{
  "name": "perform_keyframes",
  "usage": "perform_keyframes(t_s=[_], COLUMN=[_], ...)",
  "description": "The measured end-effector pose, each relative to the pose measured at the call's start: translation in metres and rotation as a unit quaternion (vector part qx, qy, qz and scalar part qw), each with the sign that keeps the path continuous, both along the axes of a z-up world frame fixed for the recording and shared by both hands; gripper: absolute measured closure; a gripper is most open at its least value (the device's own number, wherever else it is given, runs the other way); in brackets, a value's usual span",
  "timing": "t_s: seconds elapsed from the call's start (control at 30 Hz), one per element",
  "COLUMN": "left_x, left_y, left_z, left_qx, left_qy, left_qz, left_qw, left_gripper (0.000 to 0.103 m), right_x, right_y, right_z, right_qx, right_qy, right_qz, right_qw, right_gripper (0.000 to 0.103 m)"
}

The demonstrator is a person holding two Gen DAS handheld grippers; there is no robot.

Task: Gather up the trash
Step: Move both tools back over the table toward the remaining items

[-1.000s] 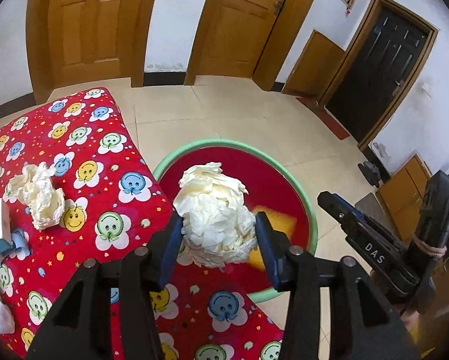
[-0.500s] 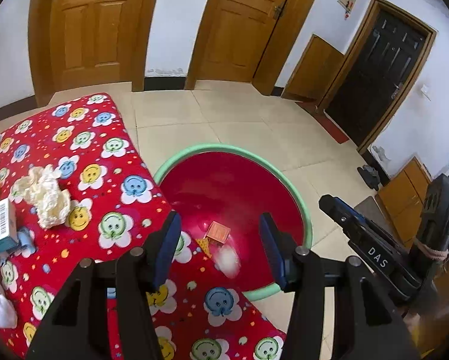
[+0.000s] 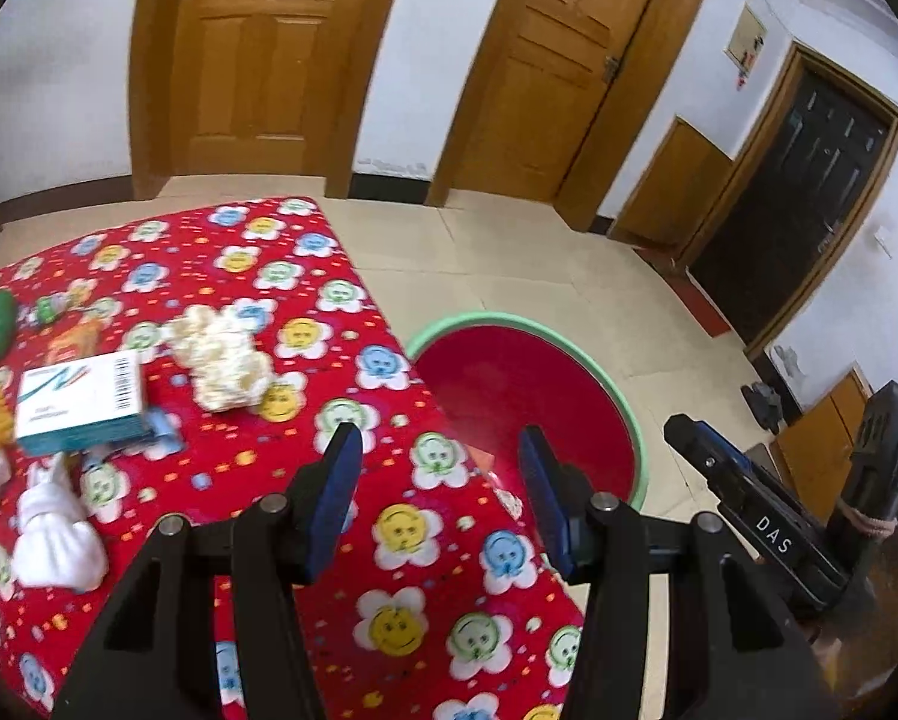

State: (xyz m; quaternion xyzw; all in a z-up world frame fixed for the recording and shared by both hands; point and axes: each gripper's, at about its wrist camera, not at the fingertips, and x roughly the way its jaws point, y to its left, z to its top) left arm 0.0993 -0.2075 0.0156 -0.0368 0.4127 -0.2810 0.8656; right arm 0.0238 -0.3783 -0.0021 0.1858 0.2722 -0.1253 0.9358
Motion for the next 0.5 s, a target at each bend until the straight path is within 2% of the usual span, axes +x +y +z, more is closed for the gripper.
perform_keyframes(t_s=[0.2, 0.5], left_x=[-0.006, -0.015], left_y=[0.032, 0.081], left_z=[0.008, 0.013], left_qx=[-0.001, -0.016], left_qy=[-0.009, -0.013], left_qz=[0.031, 0.078], left_qw=[0.9995, 0.9968], left_gripper=[0.049, 0.049], right_x=[0.001, 0.007], right_y=[0.021, 0.053], right_z=[0.006, 0.014], right_qx=[0.001, -0.001], right_qy=[0.001, 0.009], right_qz=[0.022, 0.058], right_qw=[1.0, 0.998], right_gripper=[0.056, 0.056])
